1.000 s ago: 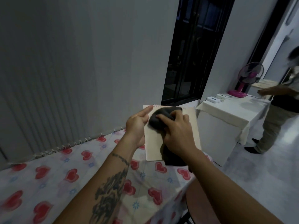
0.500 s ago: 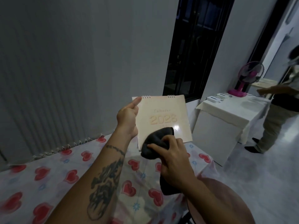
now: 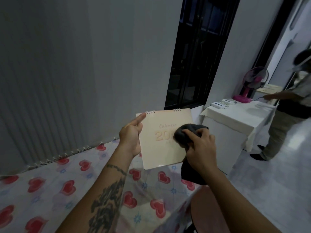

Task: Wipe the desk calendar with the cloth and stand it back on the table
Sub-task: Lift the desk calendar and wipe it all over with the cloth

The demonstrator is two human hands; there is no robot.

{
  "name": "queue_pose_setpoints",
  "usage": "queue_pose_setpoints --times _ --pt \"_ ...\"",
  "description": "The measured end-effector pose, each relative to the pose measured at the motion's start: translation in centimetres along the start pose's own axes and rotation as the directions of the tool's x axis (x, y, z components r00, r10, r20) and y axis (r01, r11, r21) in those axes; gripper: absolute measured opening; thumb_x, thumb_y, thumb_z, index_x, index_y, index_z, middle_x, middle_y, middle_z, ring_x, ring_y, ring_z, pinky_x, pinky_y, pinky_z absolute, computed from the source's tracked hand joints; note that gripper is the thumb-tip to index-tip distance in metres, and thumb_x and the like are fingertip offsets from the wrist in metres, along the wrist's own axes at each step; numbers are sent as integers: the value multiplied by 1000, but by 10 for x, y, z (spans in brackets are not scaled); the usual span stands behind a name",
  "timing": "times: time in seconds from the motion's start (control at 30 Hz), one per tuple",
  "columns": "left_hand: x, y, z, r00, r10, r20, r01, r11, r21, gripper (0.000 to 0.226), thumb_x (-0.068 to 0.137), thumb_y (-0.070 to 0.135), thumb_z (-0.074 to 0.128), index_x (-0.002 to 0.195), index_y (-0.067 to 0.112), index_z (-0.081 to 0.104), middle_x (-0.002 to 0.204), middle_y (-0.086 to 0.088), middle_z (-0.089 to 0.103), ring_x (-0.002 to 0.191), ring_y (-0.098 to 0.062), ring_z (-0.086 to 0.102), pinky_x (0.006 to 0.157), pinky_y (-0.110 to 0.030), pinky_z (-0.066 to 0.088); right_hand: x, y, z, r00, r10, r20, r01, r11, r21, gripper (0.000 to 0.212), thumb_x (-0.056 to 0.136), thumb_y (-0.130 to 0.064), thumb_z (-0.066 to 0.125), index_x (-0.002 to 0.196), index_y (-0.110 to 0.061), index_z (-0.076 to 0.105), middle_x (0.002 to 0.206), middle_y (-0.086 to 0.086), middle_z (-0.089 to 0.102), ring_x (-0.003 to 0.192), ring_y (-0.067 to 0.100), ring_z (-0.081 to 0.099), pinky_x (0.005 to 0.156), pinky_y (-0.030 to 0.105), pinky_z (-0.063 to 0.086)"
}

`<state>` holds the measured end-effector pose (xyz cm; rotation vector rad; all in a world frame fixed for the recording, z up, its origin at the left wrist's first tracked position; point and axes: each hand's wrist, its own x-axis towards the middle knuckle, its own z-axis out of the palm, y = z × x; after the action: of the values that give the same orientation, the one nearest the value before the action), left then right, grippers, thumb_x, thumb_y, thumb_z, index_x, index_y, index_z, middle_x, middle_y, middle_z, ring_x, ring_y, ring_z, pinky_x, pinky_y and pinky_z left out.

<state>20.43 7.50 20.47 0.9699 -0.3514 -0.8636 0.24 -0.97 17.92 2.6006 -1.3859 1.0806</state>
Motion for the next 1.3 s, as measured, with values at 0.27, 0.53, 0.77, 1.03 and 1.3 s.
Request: queue_pose_setpoints --times 0.27,0.53,0.77,1.03,1.3 --pt "-8 -16 24 997 59 41 -61 996 67 49 102 8 41 90 34 81 116 -5 71 98 -27 68 73 -37 61 15 -17 -1 1000 -13 5 13 1000 21 52 89 -30 56 139 -35 40 130 8 35 108 26 34 91 39 38" --pt "4 -7 28 993 116 11 -116 987 109 52 101 8 42 84 38 81 128 -3 65 99 -22 63 83 -37 59 -18 -6 12 978 -201 62 198 978 61 50 83 -23 63 130 -36 51 126 4 42 104 22 37 84 39 45" --pt "-7 -30 39 989 114 89 -130 971 202 49 101 4 40 93 33 78 132 -1 61 116 -17 57 93 -27 52 11 -22 11 995 -93 -30 94 993 64 48 89 -31 59 135 -34 44 128 7 38 103 21 35 85 32 38" --pt "-1 -29 16 992 122 19 -123 978 166 47 100 2 41 89 30 78 120 2 66 100 -13 65 81 -23 56 -16 4 26 965 -216 151 200 973 111 48 86 -41 56 133 -40 47 129 2 39 108 17 33 91 34 39" --pt "-8 -44 21 989 142 38 -147 963 226 49 99 0 42 90 33 78 128 6 61 114 -10 55 85 -13 46 -3 -14 27 989 -130 71 118 981 155 46 90 -31 56 135 -37 44 132 4 36 111 20 34 95 36 40"
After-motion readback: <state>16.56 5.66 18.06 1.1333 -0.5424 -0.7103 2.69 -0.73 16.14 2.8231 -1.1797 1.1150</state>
